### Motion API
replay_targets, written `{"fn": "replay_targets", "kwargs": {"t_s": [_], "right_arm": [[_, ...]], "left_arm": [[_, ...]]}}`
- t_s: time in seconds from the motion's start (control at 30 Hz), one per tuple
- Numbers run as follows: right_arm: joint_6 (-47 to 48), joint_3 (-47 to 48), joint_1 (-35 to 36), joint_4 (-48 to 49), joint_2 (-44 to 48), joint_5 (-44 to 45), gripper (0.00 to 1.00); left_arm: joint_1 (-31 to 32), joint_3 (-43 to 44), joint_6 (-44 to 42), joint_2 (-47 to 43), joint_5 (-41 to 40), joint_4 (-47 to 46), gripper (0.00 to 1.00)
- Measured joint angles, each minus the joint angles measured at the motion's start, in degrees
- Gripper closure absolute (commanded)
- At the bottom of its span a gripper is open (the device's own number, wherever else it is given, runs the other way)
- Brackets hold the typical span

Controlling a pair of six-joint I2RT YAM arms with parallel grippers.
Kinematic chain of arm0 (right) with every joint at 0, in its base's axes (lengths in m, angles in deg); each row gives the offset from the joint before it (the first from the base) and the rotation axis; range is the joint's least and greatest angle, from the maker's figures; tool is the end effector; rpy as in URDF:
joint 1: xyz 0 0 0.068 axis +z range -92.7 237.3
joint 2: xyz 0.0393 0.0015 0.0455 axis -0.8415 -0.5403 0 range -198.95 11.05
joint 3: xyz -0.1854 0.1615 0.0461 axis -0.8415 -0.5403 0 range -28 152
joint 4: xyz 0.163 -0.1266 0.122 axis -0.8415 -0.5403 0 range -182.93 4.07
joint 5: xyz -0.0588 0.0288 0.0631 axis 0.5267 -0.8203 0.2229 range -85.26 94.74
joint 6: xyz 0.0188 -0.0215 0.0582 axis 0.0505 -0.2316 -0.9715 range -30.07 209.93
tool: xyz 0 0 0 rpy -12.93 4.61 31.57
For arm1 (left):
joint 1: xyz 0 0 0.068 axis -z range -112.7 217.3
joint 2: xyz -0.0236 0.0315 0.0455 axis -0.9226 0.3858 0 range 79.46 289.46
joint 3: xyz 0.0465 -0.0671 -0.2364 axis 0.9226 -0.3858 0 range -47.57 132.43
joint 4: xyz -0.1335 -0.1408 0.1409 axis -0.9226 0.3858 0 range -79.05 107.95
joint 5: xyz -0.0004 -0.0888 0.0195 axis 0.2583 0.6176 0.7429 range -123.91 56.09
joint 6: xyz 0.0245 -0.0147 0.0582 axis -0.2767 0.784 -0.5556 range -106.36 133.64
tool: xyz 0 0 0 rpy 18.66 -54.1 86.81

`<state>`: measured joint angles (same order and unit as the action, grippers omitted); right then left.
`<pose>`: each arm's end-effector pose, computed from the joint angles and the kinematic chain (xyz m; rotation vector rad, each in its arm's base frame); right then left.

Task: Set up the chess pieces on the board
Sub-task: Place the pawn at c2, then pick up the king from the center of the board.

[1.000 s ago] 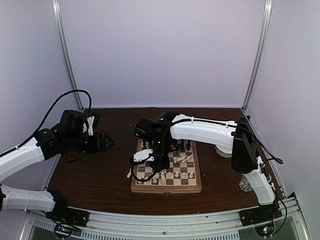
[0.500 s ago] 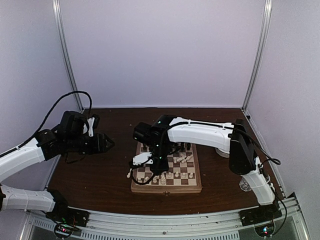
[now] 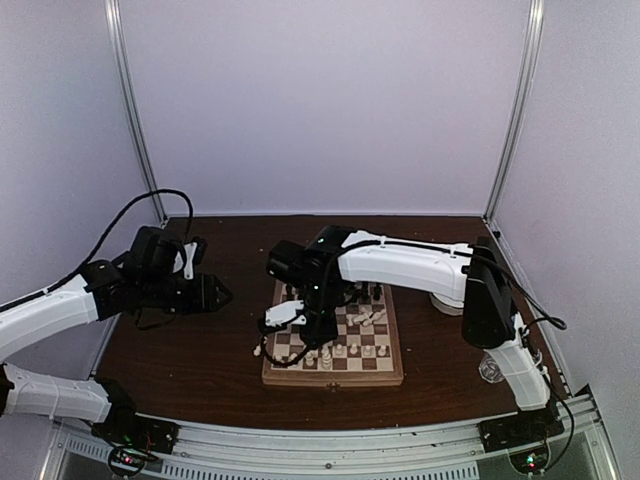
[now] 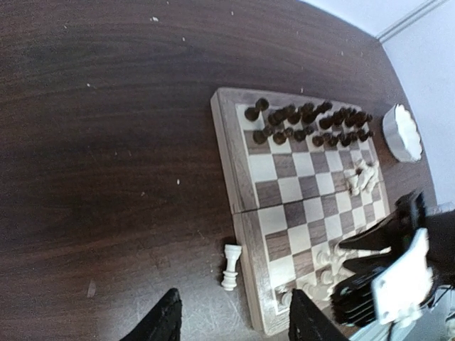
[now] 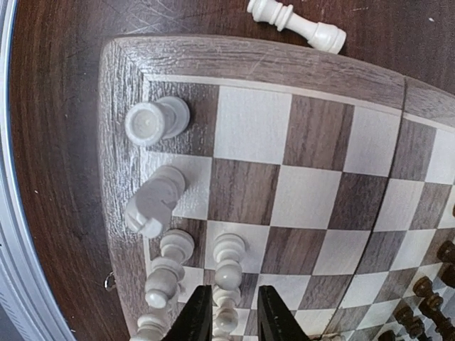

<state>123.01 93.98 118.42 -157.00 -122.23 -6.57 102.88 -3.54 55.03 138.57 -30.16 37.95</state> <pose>0.1992 0.3817 0.1814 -2.2419 2.0556 0.3412 0.1759 -0.1298 0.2365 -0.0878 2.4241 -0.7327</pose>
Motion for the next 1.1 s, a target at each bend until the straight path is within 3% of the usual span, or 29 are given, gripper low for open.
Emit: {"fn": "replay_targets", "kwargs": {"t_s": [0.13,0.3,0.5,0.7,1.1], "right_arm": [[0.0,-1.51,-0.48,0.09,4.15,1.29,0.73],[-0.07,-6.49,-2.38,1.03,13.84,1.33,0.72],[-0.07,-11.63,-6.14,3.19,21.77,1.33,0.7],[-0.35,-14.1,-8.13,4.52,23.47,1.33,0.69],[-0.5,-17.38,-8.2,6.25,24.81,1.33,0.69]], "left_arm": [[1.44,-4.68,-1.46,0.94,1.84,-2.51,0.53],[8.79,-11.41,-4.68,1.33,0.92,-4.92,0.55],[12.92,-12.13,-9.11,8.72,-0.81,-9.75,0.54],[14.75,-11.45,-11.5,17.53,-3.63,-11.69,0.56],[14.8,-6.93,-13.55,25.38,-6.43,-14.05,0.64]]}}
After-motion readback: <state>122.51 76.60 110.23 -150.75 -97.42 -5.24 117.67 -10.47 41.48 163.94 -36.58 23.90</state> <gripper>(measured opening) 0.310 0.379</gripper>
